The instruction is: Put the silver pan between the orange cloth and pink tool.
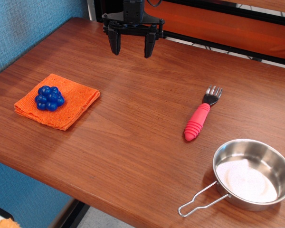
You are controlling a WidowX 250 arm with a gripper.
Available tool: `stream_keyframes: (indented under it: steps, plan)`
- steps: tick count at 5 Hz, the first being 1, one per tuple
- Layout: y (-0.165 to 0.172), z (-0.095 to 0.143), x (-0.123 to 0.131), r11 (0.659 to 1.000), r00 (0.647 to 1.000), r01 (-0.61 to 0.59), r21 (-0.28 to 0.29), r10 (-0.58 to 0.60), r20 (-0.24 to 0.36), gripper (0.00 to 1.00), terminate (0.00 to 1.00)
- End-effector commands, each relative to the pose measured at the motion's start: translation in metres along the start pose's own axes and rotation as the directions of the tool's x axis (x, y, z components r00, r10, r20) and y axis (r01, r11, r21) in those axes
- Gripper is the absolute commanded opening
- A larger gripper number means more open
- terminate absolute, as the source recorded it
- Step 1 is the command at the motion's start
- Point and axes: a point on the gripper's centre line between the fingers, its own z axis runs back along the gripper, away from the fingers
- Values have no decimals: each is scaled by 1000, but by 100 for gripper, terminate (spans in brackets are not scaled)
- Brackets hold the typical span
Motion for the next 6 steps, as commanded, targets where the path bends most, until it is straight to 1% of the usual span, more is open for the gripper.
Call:
stream_keyframes:
  steps: [1,2,3,4,5,6]
  plan:
    - [0,0,0,1000,1000,0,0,0,0,100,0]
    - [0,17,-8,1000,1000,10,12,-10,10,100,0]
    - [-3,29,-16,1000,999,28,13,-29,20,100,0]
    - [-25,38,-40,996,995,93,-17,-92,49,100,0]
    - [-51,49,-73,978,978,201,-53,-198,64,100,0]
    - [-78,46,-108,948,951,306,-88,-300,72,100,0]
